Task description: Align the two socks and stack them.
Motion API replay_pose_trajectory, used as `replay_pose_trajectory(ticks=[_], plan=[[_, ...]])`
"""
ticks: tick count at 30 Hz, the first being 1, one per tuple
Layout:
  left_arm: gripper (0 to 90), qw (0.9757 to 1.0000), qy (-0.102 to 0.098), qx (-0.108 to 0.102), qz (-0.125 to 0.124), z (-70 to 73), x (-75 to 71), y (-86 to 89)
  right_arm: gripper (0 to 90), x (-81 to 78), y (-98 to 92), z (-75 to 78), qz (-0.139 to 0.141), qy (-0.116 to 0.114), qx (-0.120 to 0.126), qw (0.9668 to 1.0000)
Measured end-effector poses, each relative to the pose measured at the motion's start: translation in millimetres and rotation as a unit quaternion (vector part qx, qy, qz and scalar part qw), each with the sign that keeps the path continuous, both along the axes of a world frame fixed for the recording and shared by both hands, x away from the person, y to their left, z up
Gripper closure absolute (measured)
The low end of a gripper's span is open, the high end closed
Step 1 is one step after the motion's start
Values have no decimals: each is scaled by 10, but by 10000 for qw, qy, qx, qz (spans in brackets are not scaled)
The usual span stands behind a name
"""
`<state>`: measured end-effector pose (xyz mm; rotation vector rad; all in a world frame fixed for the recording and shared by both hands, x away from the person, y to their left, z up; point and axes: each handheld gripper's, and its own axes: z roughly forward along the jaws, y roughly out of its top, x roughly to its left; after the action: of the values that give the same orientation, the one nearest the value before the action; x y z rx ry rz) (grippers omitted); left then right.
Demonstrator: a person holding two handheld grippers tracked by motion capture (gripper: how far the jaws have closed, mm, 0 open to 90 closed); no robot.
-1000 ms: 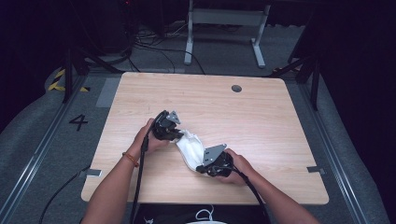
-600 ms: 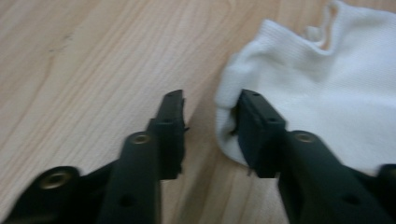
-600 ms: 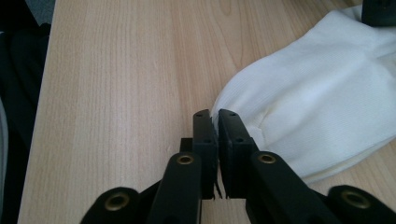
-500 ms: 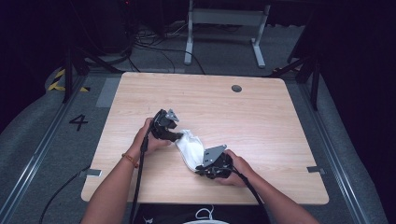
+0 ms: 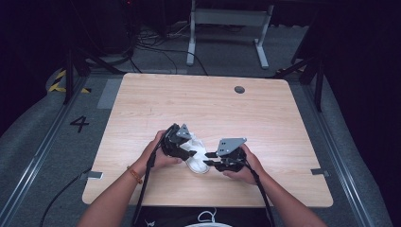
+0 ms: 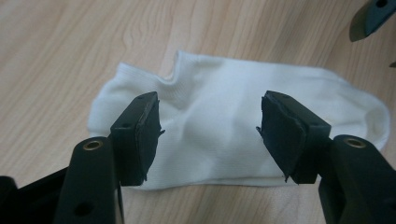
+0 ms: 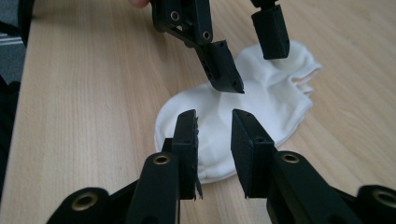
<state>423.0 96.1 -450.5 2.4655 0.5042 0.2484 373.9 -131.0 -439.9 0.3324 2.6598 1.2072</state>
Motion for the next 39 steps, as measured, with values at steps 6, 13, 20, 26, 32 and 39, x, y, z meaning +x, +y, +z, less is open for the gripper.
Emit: replay_pose_trajectory(ticks=[6, 13, 20, 26, 32, 39], plan=[[380, 9998, 74, 161, -41, -109, 27, 17, 729, -1, 95, -185, 178, 86, -425, 9989], [378, 9999, 141, 83, -45, -126, 11, 25, 712, -43, 94, -284, 379, 227, -736, 9963], [377, 9994, 201, 35, -281, -134, -42, -50, 711, -66, -32, -117, 288, 161, -221, 9992], [378, 9983, 76, -55, -574, -156, -118, -144, 719, -87, 20, -160, 257, 63, -375, 9989], [371, 9979, 133, -121, -623, -170, -104, -141, 716, -106, 21, -260, 393, 312, -539, 9973], [361, 9967, 179, -336, -713, -207, -121, -183, 713, -173, 16, -252, 574, 398, -690, 9952]])
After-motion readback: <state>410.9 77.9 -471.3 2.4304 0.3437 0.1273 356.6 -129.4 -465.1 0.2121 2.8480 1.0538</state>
